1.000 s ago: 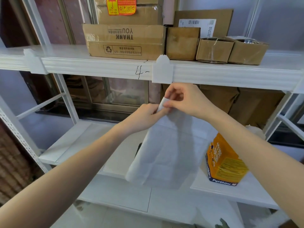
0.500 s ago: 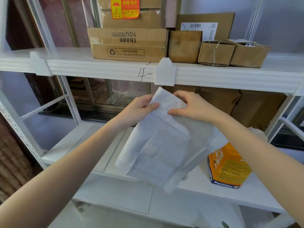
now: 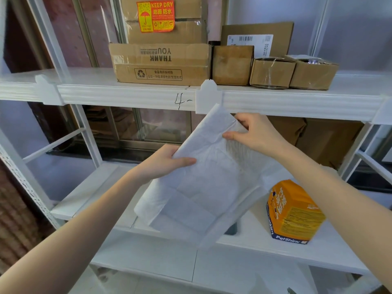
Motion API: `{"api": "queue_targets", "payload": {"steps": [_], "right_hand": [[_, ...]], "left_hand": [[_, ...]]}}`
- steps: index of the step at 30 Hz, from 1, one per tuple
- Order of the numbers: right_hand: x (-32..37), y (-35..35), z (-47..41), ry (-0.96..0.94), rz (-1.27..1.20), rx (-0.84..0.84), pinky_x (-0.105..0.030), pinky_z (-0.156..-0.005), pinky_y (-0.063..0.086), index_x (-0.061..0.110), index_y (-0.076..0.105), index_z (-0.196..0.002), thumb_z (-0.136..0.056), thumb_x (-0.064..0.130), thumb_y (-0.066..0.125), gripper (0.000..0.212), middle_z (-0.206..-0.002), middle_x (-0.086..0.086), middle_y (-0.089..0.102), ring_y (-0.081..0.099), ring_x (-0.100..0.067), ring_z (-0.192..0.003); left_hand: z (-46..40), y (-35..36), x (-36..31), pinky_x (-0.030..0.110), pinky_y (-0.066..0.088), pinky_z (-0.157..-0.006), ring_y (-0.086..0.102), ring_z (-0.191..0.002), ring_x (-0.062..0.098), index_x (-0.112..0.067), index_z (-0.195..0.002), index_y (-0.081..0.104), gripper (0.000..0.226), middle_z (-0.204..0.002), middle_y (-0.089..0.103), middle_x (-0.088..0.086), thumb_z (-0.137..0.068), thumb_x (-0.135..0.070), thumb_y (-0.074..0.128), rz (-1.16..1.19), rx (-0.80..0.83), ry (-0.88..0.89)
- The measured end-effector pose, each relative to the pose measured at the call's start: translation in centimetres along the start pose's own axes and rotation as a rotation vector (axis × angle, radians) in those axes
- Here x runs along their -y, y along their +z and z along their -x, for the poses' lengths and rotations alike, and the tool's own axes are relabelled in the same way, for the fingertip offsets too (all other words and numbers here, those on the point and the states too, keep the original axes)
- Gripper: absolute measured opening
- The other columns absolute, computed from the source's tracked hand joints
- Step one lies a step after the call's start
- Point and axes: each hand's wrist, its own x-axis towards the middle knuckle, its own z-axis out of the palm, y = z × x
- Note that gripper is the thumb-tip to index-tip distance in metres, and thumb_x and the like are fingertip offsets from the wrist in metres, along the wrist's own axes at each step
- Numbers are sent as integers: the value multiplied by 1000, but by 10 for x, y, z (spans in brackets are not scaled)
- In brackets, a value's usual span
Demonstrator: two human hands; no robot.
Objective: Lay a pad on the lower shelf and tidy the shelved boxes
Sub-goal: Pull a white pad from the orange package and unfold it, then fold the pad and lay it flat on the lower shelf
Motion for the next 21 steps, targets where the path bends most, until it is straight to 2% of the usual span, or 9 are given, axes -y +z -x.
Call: {"api": "queue_targets", "payload": {"steps": [6, 11, 14, 16, 18, 21], "right_hand": [[-27, 8, 14, 99, 120, 137, -29, -69, 47, 19, 58, -104, -79, 33, 69, 31, -99, -3, 65, 60, -18, -87], [-34, 15, 24, 187, -13, 272, -30, -85, 51, 18, 58, -111, -79, 38, 70, 40, -108, 3, 64, 61, -15, -99], [-26, 26, 29, 228, -156, 330, -28, -81, 54, 17, 57, -113, -80, 38, 68, 41, -106, 6, 65, 63, -9, -95], [-22, 34, 32, 247, -246, 324, -23, -78, 52, 21, 57, -111, -85, 34, 64, 30, -101, 11, 65, 63, -5, -91], [-22, 42, 33, 284, -275, 258, -28, -76, 50, 15, 62, -103, -90, 28, 58, 19, -97, 3, 67, 65, -13, -87], [-29, 52, 34, 338, -240, 146, -32, -68, 42, -1, 62, -87, -92, 24, 54, 26, -88, -14, 66, 62, -24, -81]], "left_hand": [[4, -4, 21, 21, 57, -66, 71, -80, 13, -12, -103, 68, 26, -100, 73, 4, -86, -31, 63, 58, 3, -50], [2, -14, 32, 22, 57, -70, 71, -86, 14, -18, -104, 68, 27, -101, 73, 0, -87, -36, 60, 23, 113, -138], [-2, -15, 35, 29, 55, -79, 70, -91, 17, -20, -104, 68, 27, -102, 73, -2, -87, -39, 58, 8, 169, -148], [-5, -14, 37, 27, 55, -79, 70, -91, 15, -20, -106, 67, 28, -104, 72, -2, -88, -39, 57, 7, 200, -151], [-8, -11, 39, 21, 56, -73, 70, -89, 12, -21, -108, 66, 29, -105, 71, -2, -89, -40, 54, -21, 203, -155], [-14, -9, 47, 24, 55, -74, 69, -88, 11, -26, -107, 65, 30, -102, 70, -7, -86, -46, 56, -78, 191, -177]]}}
